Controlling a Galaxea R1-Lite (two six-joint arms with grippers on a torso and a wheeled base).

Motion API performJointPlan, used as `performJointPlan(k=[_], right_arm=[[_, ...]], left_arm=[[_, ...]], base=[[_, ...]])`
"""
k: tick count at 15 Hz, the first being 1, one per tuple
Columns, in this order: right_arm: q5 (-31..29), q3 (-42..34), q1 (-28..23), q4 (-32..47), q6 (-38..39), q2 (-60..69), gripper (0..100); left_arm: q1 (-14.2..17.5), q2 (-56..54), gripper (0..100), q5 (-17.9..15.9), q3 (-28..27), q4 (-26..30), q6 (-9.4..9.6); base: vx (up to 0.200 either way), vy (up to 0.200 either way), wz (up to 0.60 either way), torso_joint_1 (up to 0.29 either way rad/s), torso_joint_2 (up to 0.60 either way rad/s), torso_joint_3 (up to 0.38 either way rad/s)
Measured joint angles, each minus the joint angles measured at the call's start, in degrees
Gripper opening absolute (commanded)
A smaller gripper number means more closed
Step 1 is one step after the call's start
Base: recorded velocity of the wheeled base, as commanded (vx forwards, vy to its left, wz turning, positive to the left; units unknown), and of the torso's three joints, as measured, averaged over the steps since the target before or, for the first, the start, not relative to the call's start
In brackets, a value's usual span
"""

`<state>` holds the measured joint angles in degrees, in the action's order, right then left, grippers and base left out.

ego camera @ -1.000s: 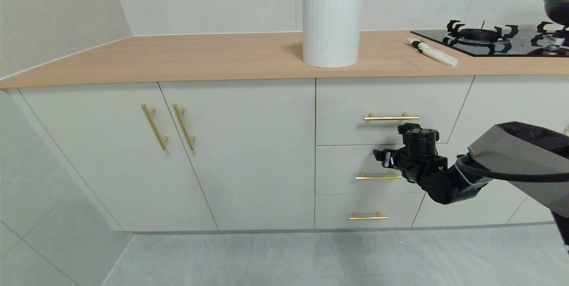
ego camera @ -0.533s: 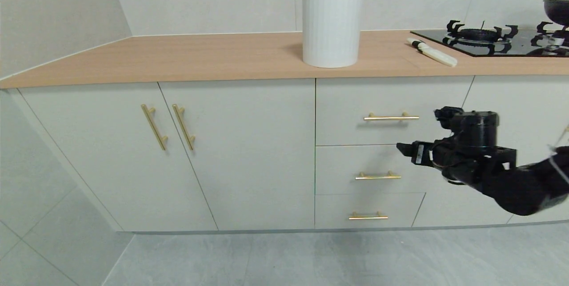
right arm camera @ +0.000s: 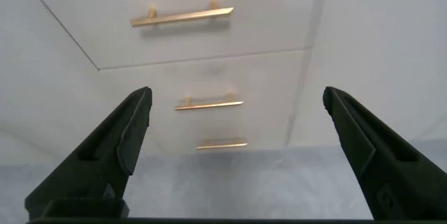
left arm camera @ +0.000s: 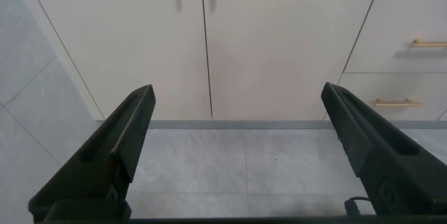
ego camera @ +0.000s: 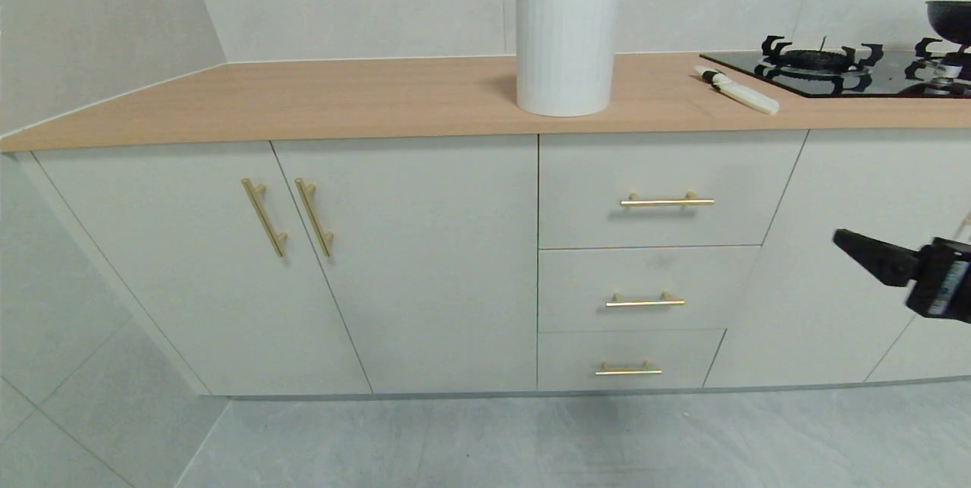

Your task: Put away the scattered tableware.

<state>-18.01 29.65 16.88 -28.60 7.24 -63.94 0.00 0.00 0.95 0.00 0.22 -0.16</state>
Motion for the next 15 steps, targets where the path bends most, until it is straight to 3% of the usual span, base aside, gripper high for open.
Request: performJointPlan(k=[3,6,10,15], right_arm=[[-1.97,-2.65,-1.04,12.48,-2.24,16.59,100],[-2.57,-3.50,-5.84,23.21,-4.40,31.17,100],[-2.49,-3.94,-13.08,30.59,-8.36,45.64,100],[-0.02,-6.44,-15.52,37.38,-8.68,58.90,100]], left_arm=[[0.00,0.00,100,0.00,0.00,0.00,0.00],[0.00,0.00,100,0.00,0.00,0.00,0.00],[0.00,0.00,100,0.00,0.00,0.02,0.00],[0.00,0.00,100,0.00,0.00,0.00,0.00]], base=[[0.000,0.000,0.00,0.000,0.00,0.000],[0.000,0.000,0.00,0.000,0.00,0.000],[0.000,0.000,0.00,0.000,0.00,0.000],[0.000,0.000,0.00,0.000,0.00,0.000]])
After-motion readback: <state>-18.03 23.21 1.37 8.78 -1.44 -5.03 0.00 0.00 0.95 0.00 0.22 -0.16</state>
